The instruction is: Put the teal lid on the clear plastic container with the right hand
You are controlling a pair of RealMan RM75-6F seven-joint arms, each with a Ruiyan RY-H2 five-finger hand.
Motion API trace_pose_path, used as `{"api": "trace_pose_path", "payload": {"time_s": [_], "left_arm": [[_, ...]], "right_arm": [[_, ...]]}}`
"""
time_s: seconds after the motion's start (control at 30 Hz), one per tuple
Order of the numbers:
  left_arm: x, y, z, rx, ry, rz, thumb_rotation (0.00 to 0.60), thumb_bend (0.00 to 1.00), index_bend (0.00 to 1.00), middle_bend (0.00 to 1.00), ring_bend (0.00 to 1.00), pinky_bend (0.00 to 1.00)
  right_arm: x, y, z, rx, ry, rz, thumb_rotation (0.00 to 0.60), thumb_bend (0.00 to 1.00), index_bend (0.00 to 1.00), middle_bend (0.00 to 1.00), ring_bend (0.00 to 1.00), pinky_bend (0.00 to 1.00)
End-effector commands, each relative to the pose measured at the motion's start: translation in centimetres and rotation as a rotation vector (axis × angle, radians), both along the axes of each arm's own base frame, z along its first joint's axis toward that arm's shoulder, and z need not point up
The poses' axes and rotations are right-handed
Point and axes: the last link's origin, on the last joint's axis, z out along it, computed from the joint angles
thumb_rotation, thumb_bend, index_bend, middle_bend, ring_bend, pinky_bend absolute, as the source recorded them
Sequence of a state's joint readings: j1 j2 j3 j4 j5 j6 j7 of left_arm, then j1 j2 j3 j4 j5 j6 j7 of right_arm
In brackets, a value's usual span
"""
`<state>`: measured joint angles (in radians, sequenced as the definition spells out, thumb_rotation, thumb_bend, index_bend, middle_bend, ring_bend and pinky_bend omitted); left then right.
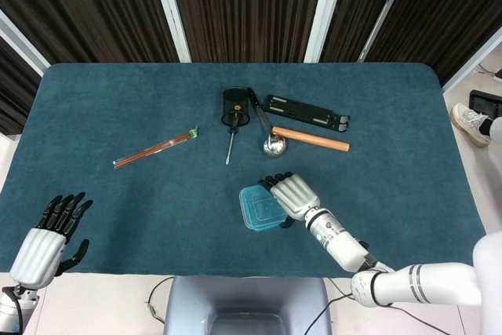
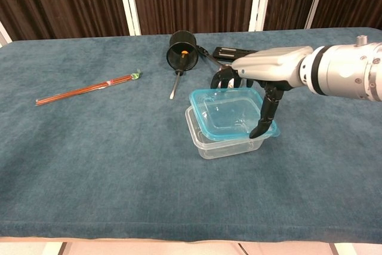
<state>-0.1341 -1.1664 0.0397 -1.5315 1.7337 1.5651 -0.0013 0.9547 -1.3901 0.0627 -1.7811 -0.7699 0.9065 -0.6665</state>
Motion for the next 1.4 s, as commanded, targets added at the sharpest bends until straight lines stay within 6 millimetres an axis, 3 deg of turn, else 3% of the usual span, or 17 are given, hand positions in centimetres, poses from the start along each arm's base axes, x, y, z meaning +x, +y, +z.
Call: {"api": "trace_pose_path", "payload": {"time_s": [0.03,1.4], "left_arm": [[0.0,0.0,0.0,0.000,0.000,-0.001,0.600,0.44,0.00,0.00,0.00,0.02],[0.0,-0.1,0.2,0.006,-0.006,-0.003,0.600,0.44,0.00,0.00,0.00,0.02]], "right_arm": [[0.0,0.0,-0.1,-0.001,0.002,0.001,0.600,0.24,0.90,0.59,0.56,0.49],[-0.7,-0.4,-1.3,0.001,0.015,-0.020,0.600,0.24,0.89,0.58,0.56,0.49]]}}
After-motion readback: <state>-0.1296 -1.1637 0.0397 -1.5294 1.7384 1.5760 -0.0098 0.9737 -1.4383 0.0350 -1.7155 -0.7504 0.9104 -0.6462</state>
